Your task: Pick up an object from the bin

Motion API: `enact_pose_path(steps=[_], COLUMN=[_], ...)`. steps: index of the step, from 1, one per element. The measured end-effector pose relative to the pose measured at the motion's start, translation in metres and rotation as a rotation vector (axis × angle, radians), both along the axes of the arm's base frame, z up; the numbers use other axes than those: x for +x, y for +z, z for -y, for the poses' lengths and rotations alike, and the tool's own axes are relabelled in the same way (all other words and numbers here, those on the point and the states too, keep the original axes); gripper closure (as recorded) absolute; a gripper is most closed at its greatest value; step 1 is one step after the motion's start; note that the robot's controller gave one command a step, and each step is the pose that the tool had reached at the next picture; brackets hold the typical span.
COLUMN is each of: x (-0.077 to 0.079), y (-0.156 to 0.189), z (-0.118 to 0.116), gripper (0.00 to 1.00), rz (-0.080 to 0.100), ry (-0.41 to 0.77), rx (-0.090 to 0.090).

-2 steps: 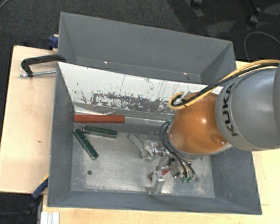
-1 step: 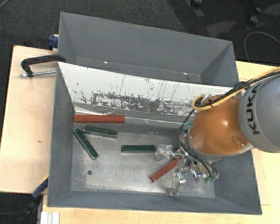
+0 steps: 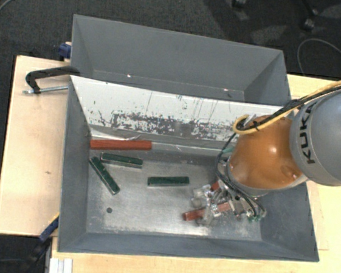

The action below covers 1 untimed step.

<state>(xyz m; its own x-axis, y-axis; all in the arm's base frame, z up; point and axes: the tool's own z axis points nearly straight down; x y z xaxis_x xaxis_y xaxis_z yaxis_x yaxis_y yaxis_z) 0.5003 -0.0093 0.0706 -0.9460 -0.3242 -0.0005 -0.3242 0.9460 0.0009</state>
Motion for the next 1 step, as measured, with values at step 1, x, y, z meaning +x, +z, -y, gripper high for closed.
enact_pose_path(steps=[1], x=[0.0203], y=[0.1330], z=[-0.0141], gripper=[1.00], rz=[0.015], ry=[0.032], rx=[0.000])
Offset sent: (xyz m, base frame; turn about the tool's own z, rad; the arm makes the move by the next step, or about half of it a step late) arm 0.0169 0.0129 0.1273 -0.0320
